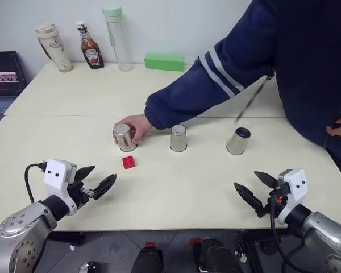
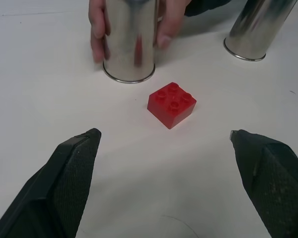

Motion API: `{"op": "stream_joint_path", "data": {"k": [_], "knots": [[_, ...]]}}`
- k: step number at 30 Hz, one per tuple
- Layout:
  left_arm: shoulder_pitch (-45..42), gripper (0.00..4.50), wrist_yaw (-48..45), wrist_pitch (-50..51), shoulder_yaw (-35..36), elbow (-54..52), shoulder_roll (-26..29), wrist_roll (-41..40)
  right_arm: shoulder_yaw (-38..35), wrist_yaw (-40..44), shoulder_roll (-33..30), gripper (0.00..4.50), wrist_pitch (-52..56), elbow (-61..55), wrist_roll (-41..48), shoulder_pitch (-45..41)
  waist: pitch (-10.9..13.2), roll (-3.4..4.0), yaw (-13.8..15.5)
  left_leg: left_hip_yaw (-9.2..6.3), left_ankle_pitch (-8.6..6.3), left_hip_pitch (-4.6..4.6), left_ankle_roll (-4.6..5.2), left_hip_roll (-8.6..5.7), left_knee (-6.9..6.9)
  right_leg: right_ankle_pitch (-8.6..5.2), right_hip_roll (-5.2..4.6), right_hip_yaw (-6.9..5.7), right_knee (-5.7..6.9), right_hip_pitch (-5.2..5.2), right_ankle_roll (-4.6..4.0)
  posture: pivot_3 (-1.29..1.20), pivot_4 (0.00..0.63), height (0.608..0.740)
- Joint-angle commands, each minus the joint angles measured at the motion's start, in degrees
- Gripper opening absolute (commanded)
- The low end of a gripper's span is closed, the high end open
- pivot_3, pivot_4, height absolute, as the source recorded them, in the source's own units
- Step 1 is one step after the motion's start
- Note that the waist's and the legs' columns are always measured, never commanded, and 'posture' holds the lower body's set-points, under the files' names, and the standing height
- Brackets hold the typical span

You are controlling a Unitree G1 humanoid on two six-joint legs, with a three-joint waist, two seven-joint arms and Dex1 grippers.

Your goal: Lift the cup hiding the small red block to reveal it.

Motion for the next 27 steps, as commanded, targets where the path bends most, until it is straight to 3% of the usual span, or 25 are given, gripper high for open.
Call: {"op": "stream_joint_path", "data": {"k": [1, 27], "knots": [[-0.29, 4.46, -0.18, -1.05, 0.09, -1.08, 0.10, 0.05, -0.51, 0.09, 0.07, 4.50, -1.29, -0.66, -0.11, 0.00, 0.00, 0.00, 0.00, 0.00, 0.00, 0.00, 0.00, 0.00, 0.00, 0.00, 0.00, 0.00, 0.00, 0.00, 0.00, 0.00, 0.150, 0.740], [-1.07, 4.46, -0.21, -0.99, -0.55, -0.20, 0.44, 0.50, 0.15, -0.27, 0.48, 4.50, -2.15, -0.14, -0.72, 0.00, 0.00, 0.00, 0.01, 0.00, 0.00, 0.00, 0.00, 0.00, 0.00, 0.00, 0.00, 0.00, 0.02, 0.00, 0.00, 0.00, 0.150, 0.740]]}}
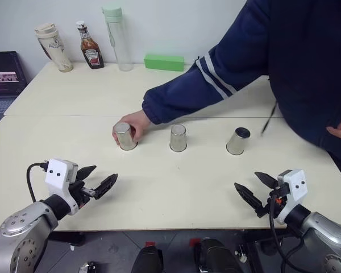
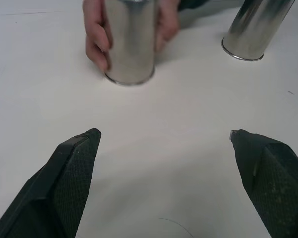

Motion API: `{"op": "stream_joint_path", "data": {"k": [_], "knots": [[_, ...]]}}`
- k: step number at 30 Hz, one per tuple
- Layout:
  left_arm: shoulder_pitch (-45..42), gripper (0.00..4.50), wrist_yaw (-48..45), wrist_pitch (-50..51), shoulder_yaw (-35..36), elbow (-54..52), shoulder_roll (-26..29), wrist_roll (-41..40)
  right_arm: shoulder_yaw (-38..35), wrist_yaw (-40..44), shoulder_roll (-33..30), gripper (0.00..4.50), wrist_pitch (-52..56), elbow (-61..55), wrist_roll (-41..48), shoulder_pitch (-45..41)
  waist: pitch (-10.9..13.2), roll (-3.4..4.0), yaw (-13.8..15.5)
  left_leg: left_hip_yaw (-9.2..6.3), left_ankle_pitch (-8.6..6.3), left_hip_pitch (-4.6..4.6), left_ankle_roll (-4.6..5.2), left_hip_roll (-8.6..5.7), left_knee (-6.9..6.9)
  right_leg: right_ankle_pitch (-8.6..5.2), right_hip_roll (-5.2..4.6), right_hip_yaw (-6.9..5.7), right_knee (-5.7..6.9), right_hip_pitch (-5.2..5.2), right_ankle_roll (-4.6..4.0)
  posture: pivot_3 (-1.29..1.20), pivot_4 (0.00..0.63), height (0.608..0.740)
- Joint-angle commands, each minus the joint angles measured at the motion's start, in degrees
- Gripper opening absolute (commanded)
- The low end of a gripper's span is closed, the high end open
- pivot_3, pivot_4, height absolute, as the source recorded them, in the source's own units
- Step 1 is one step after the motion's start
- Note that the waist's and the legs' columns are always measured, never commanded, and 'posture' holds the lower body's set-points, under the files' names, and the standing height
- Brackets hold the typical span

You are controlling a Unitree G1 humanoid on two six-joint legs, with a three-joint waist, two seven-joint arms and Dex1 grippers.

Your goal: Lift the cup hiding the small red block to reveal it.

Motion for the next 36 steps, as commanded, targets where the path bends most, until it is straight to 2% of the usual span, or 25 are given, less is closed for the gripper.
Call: {"op": "stream_joint_path", "data": {"k": [1, 25, 36], "knots": [[-0.55, 4.46, -0.25, -0.95, 0.01, -0.56, 0.45, 0.33, -0.34, -0.21, 0.30, 4.50, -1.18, -1.26, -0.12, 0.06, 0.00, 0.00, -0.01, 0.00, 0.00, 0.00, 0.00, 0.00, 0.00, 0.00, 0.00, 0.00, 0.00, 0.00, 0.00, 0.00, 0.150, 0.740], [-1.42, 4.46, -0.61, -0.80, -0.28, 0.27, 1.11, 1.39, 0.89, -1.17, 1.27, 4.50, -1.01, -0.89, -0.57, -1.17, 0.00, 0.00, 0.00, 0.00, 0.00, 0.00, 0.00, 0.00, 0.01, 0.00, 0.00, 0.00, 0.01, 0.00, 0.00, 0.00, 0.150, 0.740], [-2.36, 4.46, -1.36, -0.49, -0.24, 0.46, 0.89, 0.49, 0.99, 1.60, -0.62, 4.50, -2.80, -0.66, -1.68, -1.32, 0.00, -0.01, 0.00, 0.01, 0.00, 0.01, 0.00, 0.00, 0.01, 0.00, 0.00, 0.00, 0.02, 0.00, 0.00, 0.00, 0.150, 0.740]]}}
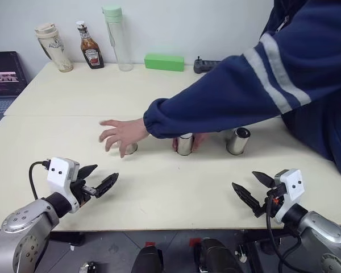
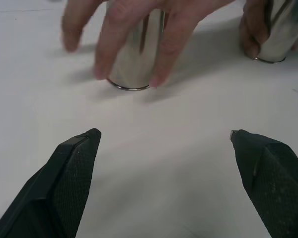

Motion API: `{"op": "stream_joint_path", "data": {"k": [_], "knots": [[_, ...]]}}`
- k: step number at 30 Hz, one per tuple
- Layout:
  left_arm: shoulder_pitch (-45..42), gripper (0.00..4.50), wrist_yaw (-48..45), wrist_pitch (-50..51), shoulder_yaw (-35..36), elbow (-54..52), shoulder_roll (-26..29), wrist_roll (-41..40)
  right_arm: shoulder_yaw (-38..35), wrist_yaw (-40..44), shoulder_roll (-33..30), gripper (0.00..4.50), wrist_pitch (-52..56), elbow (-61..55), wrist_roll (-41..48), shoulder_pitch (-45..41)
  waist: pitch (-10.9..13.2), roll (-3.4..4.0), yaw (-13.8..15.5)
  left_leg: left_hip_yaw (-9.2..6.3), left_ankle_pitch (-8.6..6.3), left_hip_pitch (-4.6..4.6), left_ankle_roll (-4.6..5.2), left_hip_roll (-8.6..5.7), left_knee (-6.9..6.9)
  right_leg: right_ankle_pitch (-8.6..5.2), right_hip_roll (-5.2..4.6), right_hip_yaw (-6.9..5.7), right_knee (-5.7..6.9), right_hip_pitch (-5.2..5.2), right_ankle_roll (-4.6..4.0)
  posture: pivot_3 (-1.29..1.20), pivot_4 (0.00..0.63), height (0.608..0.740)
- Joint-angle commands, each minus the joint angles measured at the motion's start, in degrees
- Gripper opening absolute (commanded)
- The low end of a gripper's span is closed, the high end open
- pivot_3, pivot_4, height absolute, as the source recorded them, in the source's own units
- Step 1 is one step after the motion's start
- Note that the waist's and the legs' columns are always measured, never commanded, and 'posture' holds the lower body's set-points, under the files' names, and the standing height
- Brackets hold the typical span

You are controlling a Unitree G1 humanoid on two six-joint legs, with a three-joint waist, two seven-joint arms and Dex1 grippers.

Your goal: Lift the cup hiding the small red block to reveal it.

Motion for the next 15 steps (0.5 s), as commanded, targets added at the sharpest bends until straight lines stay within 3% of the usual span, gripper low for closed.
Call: {"op": "stream_joint_path", "data": {"k": [1, 8, 15], "knots": [[-0.40, 4.46, -0.34, -0.72, 0.53, -1.14, 0.60, -0.30, -0.37, 1.20, -0.51, 4.50, -1.63, -0.80, 0.11, -0.84, 0.00, 0.00, 0.00, 0.00, 0.00, 0.00, 0.00, 0.00, 0.00, 0.00, 0.00, 0.00, 0.00, 0.00, 0.00, 0.00, 0.150, 0.740], [1.95, 4.46, -13.19, -10.22, -0.41, -1.67, 3.85, -0.08, 7.88, 9.20, -3.32, 4.50, -8.25, 4.05, -4.87, -6.96, -0.01, -0.02, -0.10, 0.01, 0.00, 0.02, 0.00, 0.00, 0.00, 0.00, 0.00, -0.01, 0.00, -0.01, -0.01, 0.00, 0.150, 0.740], [2.08, 4.46, -18.80, -14.57, -0.76, -0.64, 4.00, -0.80, 17.32, 10.63, 3.99, 4.50, -12.81, 26.61, -11.17, -26.42, -0.02, -0.05, -0.15, 0.05, 0.01, 0.09, 0.01, 0.00, 0.06, 0.04, 0.03, 0.02, 0.04, 0.03, 0.01, 0.00, 0.150, 0.740]]}}
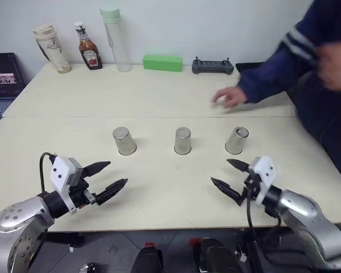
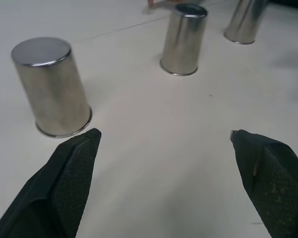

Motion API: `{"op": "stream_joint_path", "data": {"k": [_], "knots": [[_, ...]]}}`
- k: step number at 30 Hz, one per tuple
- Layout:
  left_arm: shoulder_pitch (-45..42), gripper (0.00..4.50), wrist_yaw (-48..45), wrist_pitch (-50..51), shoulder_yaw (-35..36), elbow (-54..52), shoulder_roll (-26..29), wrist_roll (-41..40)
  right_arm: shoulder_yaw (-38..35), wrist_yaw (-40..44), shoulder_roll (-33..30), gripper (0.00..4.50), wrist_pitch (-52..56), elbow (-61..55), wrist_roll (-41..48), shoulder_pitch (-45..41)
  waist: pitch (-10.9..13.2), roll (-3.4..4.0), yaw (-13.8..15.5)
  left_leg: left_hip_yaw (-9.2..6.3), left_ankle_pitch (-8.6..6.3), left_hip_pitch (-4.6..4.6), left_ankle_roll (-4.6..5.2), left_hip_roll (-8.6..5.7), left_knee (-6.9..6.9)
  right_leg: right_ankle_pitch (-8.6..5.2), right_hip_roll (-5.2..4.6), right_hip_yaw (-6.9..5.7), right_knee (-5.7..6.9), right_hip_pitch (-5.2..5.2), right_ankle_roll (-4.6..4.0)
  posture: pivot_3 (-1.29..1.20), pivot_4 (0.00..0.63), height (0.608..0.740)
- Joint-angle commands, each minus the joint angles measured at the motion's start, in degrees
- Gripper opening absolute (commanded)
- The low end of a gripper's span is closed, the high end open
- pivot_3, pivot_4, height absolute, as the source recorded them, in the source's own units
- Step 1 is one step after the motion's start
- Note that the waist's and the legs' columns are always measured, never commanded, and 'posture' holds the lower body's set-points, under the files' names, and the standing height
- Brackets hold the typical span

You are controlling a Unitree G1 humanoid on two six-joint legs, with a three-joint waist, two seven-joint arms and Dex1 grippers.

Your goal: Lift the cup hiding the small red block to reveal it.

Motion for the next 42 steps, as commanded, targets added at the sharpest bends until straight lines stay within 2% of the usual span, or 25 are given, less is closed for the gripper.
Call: {"op": "stream_joint_path", "data": {"k": [1, 5, 14, 25, 28, 33, 34, 38, 42], "knots": [[0.84, 4.46, -2.00, -3.81, -0.17, -1.00, -0.25, 0.35, 3.75, 0.39, 4.50, 4.50, -2.65, 11.42, -3.04, -7.72, -0.01, -0.02, -0.02, 0.01, 0.00, -0.01, 0.00, 0.02, 0.00, 0.00, 0.02, 0.00, 0.01, -0.02, -0.01, 0.00, 0.150, 0.740], [1.79, 4.46, -1.48, -4.56, -0.81, -1.99, -0.86, 0.43, 4.83, 0.26, 8.64, 4.50, -6.43, 21.14, -5.74, -14.31, 0.00, 0.00, 0.15, -0.02, -0.01, -0.11, 0.01, 0.01, -0.04, 0.10, 0.00, -0.02, 0.00, -0.07, -0.42, 0.00, 0.150, 0.740], [3.26, 4.46, 0.04, -6.05, -2.41, -2.89, -2.00, 1.87, 4.32, 0.93, 15.05, 4.50, -13.27, 39.42, -8.87, -27.59, 0.02, 0.04, -0.03, 0.00, -0.02, -0.08, 0.02, 0.03, -0.04, 0.11, -0.03, -0.03, 0.01, -0.07, -0.45, 0.00, 0.150, 0.740], [1.26, 4.46, 1.77, -6.22, -4.25, -1.90, -2.28, 3.08, 4.67, 3.96, 20.20, 4.50, -19.63, 51.38, -10.47, -35.68, 0.03, 0.05, -0.08, -0.01, -0.02, -0.10, 0.02, 0.04, -0.04, 0.13, -0.04, -0.04, 0.03, -0.07, -0.47, 0.00, 0.150, 0.740], [1.13, 4.50, 1.91, -6.21, -4.38, -1.98, -2.31, 3.17, 4.05, 4.70, 20.88, 3.99, -20.47, 51.79, -9.91, -35.72, 0.03, 0.05, -0.06, -0.04, -0.02, -0.10, 0.01, 0.04, -0.04, 0.13, -0.05, -0.07, 0.03, -0.08, -0.47, 0.00, 0.150, 0.740], [1.42, 4.50, 1.99, -6.26, -4.43, -2.01, -2.31, 3.27, 3.74, 4.79, 20.59, 2.75, -21.73, 51.63, -10.57, -35.37, 0.03, 0.05, -0.08, -0.04, -0.02, -0.12, 0.01, 0.04, -0.05, 0.14, -0.07, -0.07, 0.03, -0.08, -0.48, 0.00, 0.150, 0.740], [1.30, 4.50, 2.03, -6.24, -4.55, -1.94, -2.33, 3.33, 3.45, 4.84, 20.57, 2.62, -22.39, 51.43, -10.44, -35.42, 0.03, 0.06, -0.09, -0.04, -0.02, -0.11, 0.01, 0.04, -0.05, 0.14, -0.07, -0.07, 0.03, -0.07, -0.48, 0.00, 0.150, 0.740], [0.95, 4.50, 2.44, -6.05, -4.82, -1.98, -2.36, 3.52, 1.80, 3.79, 20.35, 2.62, -21.20, 44.82, -9.02, -34.44, 0.05, 0.08, -0.08, -0.05, -0.02, -0.11, 0.01, 0.04, -0.05, 0.14, -0.07, -0.08, 0.04, -0.08, -0.48, 0.00, 0.150, 0.740], [1.99, 4.50, 2.62, -6.03, -4.29, -2.36, -2.29, 3.42, -0.51, 0.56, 18.94, 2.62, -13.12, 31.45, -6.25, -32.00, 0.07, 0.12, -0.03, -0.06, -0.03, -0.14, 0.01, 0.04, -0.05, 0.14, -0.07, -0.08, 0.04, -0.09, -0.49, 0.00, 0.150, 0.740]]}}
